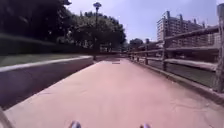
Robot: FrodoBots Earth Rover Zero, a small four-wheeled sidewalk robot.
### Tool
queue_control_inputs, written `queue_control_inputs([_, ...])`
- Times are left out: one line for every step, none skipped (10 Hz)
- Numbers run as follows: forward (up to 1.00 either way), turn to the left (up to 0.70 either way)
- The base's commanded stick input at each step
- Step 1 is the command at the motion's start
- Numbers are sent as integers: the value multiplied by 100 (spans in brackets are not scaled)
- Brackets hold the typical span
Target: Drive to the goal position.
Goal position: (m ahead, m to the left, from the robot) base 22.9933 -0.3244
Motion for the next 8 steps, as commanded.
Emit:
queue_control_inputs([70,0])
queue_control_inputs([70,0])
queue_control_inputs([70,0])
queue_control_inputs([70,0])
queue_control_inputs([70,0])
queue_control_inputs([70,0])
queue_control_inputs([70,0])
queue_control_inputs([70,0])
